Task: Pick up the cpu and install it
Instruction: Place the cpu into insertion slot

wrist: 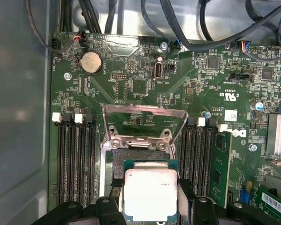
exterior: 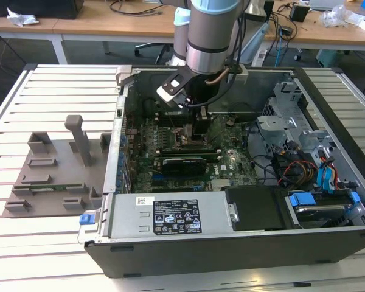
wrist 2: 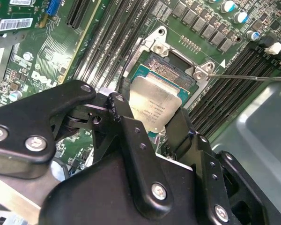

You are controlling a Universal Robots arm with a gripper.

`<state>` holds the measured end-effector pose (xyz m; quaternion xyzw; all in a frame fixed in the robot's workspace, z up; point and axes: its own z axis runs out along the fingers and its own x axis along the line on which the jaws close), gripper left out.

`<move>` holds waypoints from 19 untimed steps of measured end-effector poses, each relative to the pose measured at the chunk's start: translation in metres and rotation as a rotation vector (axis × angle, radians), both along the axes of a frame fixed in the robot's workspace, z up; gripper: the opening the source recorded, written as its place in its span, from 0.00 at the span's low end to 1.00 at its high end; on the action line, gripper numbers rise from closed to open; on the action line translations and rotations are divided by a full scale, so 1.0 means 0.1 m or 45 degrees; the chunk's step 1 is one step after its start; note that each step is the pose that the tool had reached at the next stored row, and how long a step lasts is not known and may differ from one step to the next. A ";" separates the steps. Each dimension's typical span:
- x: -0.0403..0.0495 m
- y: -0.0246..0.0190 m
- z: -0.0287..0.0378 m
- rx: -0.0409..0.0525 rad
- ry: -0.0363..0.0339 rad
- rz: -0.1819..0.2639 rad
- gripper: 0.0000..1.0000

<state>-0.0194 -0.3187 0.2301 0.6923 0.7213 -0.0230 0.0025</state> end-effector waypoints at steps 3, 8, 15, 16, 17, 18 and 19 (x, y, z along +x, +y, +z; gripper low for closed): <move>0.000 0.004 -0.042 0.000 0.0000 0.000 0.55; 0.000 0.048 -0.098 -0.002 0.0001 -0.001 0.55; -0.017 0.069 -0.182 -0.004 0.0000 -0.039 0.55; -0.022 0.069 -0.211 -0.004 0.0001 -0.039 0.55; -0.022 0.070 -0.230 -0.004 0.0000 -0.038 0.55; -0.022 0.070 -0.239 -0.004 0.0001 -0.038 0.55; -0.023 0.071 -0.246 -0.004 0.0000 -0.039 0.55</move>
